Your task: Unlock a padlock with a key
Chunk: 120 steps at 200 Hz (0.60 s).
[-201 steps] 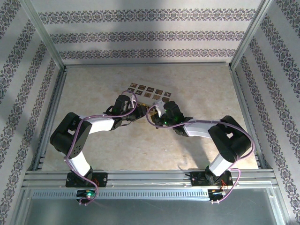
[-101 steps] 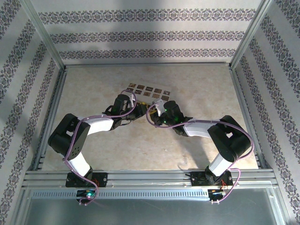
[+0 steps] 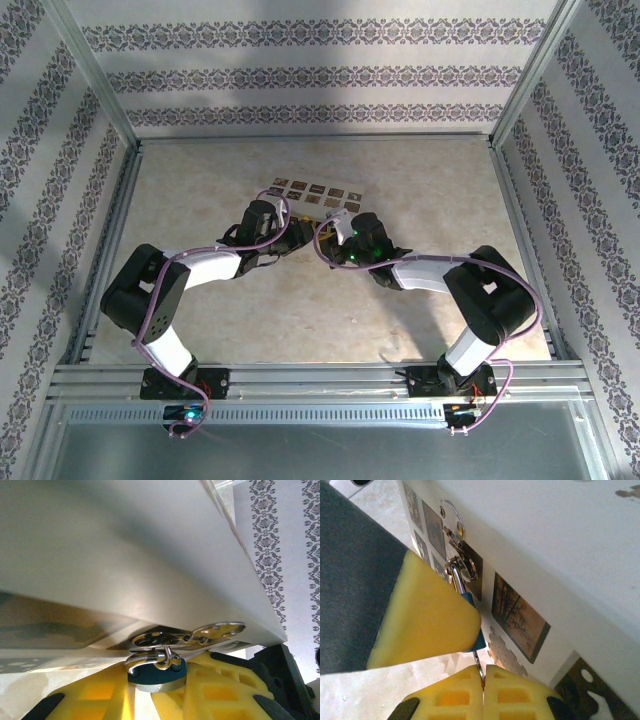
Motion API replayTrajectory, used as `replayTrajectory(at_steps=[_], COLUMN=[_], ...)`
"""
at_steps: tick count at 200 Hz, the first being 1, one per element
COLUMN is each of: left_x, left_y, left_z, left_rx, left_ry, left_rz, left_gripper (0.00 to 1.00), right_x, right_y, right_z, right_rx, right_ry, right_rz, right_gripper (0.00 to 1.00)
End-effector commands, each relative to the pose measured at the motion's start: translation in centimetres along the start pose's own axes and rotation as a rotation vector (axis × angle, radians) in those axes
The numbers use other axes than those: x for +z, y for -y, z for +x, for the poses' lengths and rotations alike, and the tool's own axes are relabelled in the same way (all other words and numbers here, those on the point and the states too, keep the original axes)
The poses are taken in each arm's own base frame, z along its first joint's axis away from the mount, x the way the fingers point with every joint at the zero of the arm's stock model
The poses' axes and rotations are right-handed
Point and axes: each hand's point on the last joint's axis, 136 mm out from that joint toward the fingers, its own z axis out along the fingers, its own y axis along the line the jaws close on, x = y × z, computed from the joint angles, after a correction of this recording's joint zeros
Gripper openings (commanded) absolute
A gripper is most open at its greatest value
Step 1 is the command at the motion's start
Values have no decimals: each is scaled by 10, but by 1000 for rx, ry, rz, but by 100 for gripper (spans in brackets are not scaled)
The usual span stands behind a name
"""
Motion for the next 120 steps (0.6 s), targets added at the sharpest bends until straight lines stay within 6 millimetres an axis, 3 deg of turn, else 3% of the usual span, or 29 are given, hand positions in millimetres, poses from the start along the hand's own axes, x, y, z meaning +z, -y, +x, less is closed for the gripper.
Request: replayTrajectory(at_steps=[1, 68, 120], left_x=[-5, -2, 1], left_y=[29, 31, 22], left_z=[6, 7, 8], left_rx=[16, -6, -9], left_ry=[-32, -35, -27], left_rz=[100, 122, 101], left_gripper=[26, 26, 26], right_x=[-8, -12, -2], right_y=[-21, -33, -23], right_z=[-65, -97, -71], right_rx=[-29, -31, -7], right_ry=[184, 266, 208], right_rz=[-80, -124, -100], right_gripper=[0, 0, 0])
